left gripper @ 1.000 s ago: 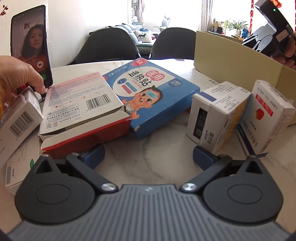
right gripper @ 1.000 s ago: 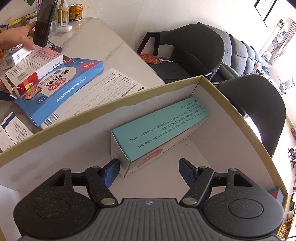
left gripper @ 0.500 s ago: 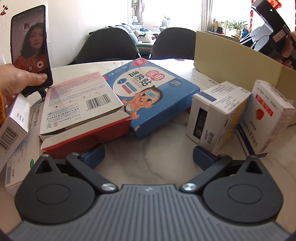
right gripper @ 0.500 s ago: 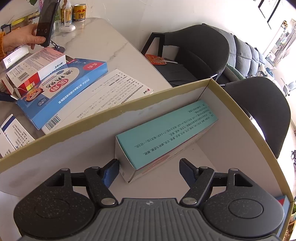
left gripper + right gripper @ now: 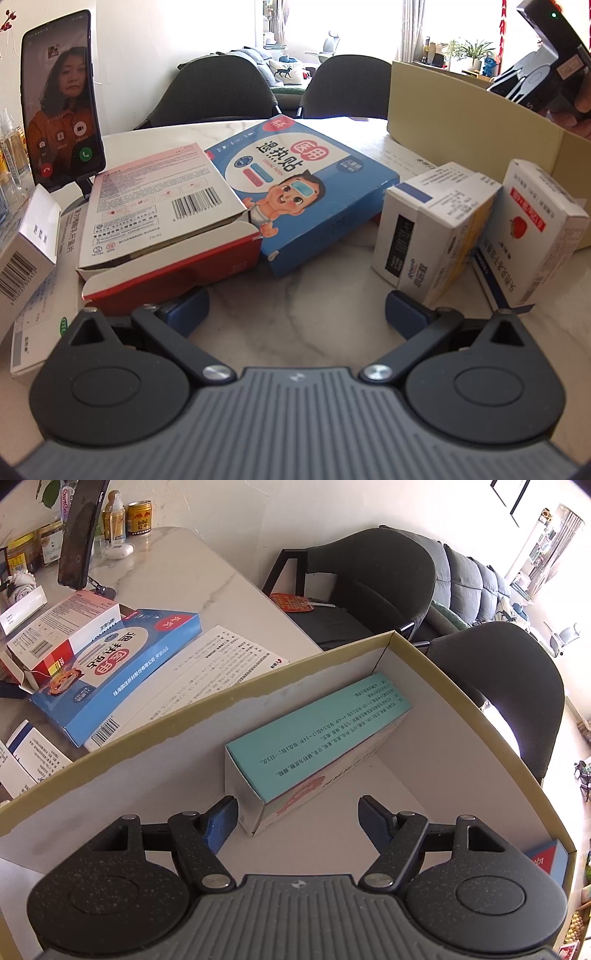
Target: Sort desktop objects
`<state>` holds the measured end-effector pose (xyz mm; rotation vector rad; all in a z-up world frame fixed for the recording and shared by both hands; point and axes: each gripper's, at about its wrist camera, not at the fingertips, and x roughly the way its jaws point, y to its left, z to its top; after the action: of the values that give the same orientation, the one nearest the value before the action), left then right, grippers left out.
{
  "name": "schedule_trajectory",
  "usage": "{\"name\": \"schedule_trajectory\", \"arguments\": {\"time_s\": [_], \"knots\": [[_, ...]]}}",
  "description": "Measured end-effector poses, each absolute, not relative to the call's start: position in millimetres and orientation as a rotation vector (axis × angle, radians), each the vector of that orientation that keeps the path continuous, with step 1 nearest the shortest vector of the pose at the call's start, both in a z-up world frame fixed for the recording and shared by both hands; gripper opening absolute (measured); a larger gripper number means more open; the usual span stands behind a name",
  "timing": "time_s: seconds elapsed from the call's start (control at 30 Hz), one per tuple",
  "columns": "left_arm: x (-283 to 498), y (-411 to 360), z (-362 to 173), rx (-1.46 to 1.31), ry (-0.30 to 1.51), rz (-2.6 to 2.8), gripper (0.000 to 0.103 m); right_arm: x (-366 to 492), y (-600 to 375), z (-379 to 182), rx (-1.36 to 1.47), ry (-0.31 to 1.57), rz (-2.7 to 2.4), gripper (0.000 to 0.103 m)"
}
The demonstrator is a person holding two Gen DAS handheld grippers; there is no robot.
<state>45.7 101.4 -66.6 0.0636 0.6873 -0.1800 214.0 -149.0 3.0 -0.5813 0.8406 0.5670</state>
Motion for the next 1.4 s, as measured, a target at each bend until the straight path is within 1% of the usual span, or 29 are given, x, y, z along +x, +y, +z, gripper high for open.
{"name": "schedule_trajectory", "arguments": {"time_s": [1.03,1.4], "knots": [[45.4,101.7,-66.5,0.063,0.687,-0.18,0.103,159.8,-149.2,31.4,-0.52,0.846,0.375,0.077],[45.3,101.8,-66.4,0.063,0.687,-0.18,0.103,137.2,-144.4,48.6,-0.518,0.805,0.367,0.077]]}}
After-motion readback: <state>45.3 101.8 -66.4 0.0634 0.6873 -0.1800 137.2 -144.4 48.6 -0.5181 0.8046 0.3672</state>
